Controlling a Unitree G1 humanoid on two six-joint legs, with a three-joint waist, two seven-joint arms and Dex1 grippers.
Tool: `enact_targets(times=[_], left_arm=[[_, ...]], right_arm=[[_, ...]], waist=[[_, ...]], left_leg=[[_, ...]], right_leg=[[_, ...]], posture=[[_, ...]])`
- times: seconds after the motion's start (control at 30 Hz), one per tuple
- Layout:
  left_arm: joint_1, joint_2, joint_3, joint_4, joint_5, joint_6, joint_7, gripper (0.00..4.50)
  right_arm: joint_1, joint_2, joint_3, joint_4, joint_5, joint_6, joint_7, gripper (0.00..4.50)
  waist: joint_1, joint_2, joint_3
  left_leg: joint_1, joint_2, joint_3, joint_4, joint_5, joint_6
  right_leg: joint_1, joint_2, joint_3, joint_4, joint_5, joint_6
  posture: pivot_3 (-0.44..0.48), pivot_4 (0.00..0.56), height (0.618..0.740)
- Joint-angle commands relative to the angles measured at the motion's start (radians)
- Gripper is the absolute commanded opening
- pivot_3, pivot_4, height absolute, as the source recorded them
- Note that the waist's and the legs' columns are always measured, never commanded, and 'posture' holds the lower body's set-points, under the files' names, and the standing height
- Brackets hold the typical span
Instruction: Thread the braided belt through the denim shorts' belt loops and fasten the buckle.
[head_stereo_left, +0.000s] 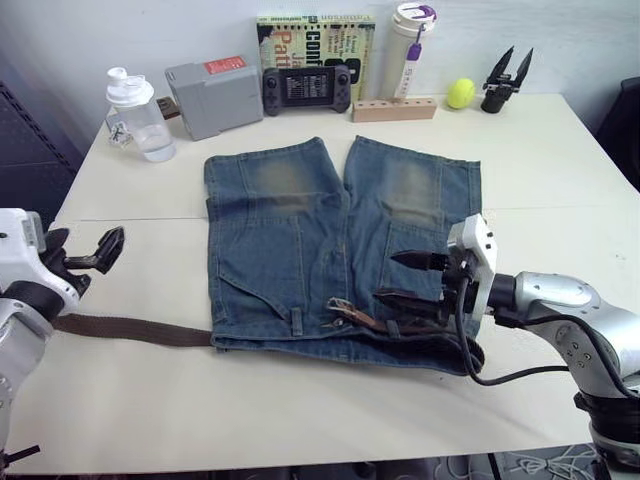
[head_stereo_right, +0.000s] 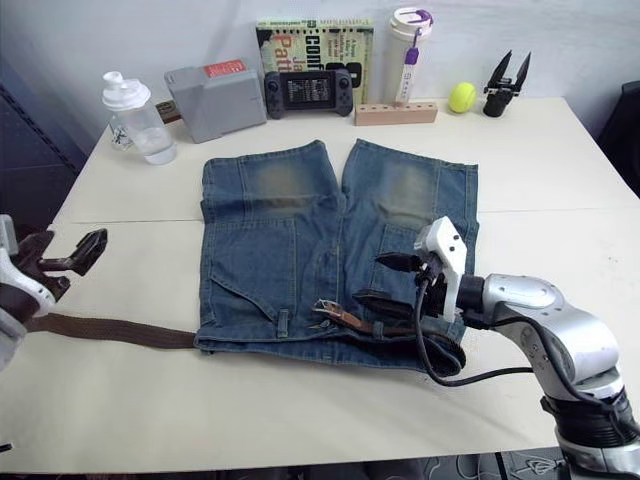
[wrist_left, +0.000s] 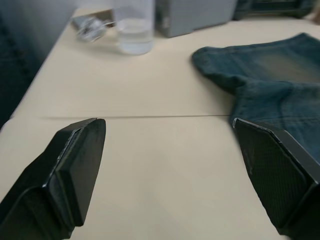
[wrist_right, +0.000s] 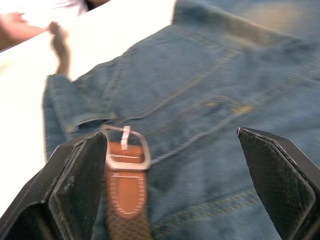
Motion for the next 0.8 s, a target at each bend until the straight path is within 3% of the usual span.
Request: enact_targets(times=[0.03, 0.23, 0.4, 0.43, 0.5, 0.53, 0.6, 0.73, 0.77, 0.8], left_arm=[[-0.016, 0.014, -0.094, -0.113, 0.013, -0.002, -0.116, 4.50], [-0.205, 0.046, -0.398, 0.050, 0.179, -0.085, -0.403, 4.50], [-0.357, -0.006, -0.596, 0.264, 0.330, -0.149, -0.516, 4.50], [-0.387, -0.023, -0.616, 0.306, 0.344, -0.148, -0.522, 4.23], [-0.421, -0.037, -0.666, 0.372, 0.386, -0.161, -0.559, 3.66], [-0.427, -0.031, -0.697, 0.390, 0.410, -0.171, -0.590, 3.59], [-0.429, -0.021, -0.746, 0.414, 0.443, -0.178, -0.637, 2.56], [-0.452, -0.030, -0.824, 0.484, 0.523, -0.233, -0.704, 1.58], [-0.462, -0.037, -0.834, 0.502, 0.537, -0.241, -0.708, 1.12], [-0.479, -0.049, -0.845, 0.530, 0.553, -0.251, -0.709, 0.97]], right_arm=[[-0.068, -0.004, 0.009, 0.106, -0.103, -0.071, -0.024, 4.42], [-0.201, 0.008, 0.106, 0.351, -0.266, -0.083, -0.052, 4.42], [-0.253, 0.034, 0.167, 0.465, -0.327, -0.046, -0.063, 4.42], [-0.261, 0.038, 0.177, 0.482, -0.337, -0.040, -0.067, 4.48], [-0.272, 0.042, 0.189, 0.508, -0.349, -0.015, -0.068, 3.94], [-0.273, 0.033, 0.204, 0.514, -0.358, -0.007, -0.055, 3.85], [-0.272, 0.014, 0.230, 0.519, -0.373, 0.009, -0.034, 2.76], [-0.291, 0.009, 0.290, 0.590, -0.460, -0.032, -0.037, 1.70], [-0.302, 0.021, 0.292, 0.612, -0.468, -0.035, -0.050, 1.14], [-0.317, 0.038, 0.296, 0.645, -0.483, -0.046, -0.068, 0.98]], waist=[[0.006, 0.000, 0.000], [0.019, 0.000, 0.000], [0.018, 0.000, 0.000], [0.017, 0.000, 0.000], [0.016, 0.000, 0.000], [0.016, 0.000, 0.000], [0.011, 0.000, 0.000], [0.003, -0.001, 0.000], [-0.002, -0.001, 0.000], [-0.002, -0.001, 0.000]], left_leg=[[0.000, -0.001, 0.000, 0.000, 0.000, 0.000], [0.000, -0.003, 0.005, 0.000, 0.002, -0.003], [0.000, 0.000, 0.009, -0.003, 0.003, -0.006], [0.000, 0.000, 0.009, -0.004, 0.004, -0.007], [-0.001, 0.002, 0.009, -0.004, 0.004, -0.008], [-0.001, 0.002, 0.009, -0.005, 0.004, -0.008], [-0.002, 0.003, 0.009, -0.006, 0.005, -0.010], [-0.002, 0.004, 0.009, -0.004, 0.005, -0.011], [-0.002, 0.004, 0.009, -0.004, 0.005, -0.011], [-0.002, 0.004, 0.009, -0.005, 0.005, -0.011]], right_leg=[[0.000, 0.000, 0.001, 0.000, 0.000, 0.000], [0.001, 0.004, 0.001, -0.002, 0.000, -0.001], [-0.001, 0.008, 0.000, -0.002, -0.001, -0.003], [-0.001, 0.008, 0.000, -0.002, -0.001, -0.003], [-0.002, 0.010, 0.000, -0.003, -0.002, -0.003], [-0.002, 0.011, 0.000, -0.003, -0.002, -0.003], [-0.004, 0.012, 0.000, -0.002, -0.002, -0.004], [-0.004, 0.012, 0.000, -0.001, -0.002, -0.004], [-0.004, 0.012, 0.000, 0.000, -0.002, -0.004], [-0.004, 0.012, 0.000, 0.000, -0.002, -0.004]], posture=[[0.000, 0.150, 0.726], [0.000, 0.150, 0.726], [0.000, 0.150, 0.726], [0.000, 0.150, 0.726], [0.000, 0.150, 0.726], [0.000, 0.150, 0.726], [0.000, 0.150, 0.726], [0.000, 0.150, 0.726], [0.000, 0.150, 0.726], [0.000, 0.150, 0.726]])
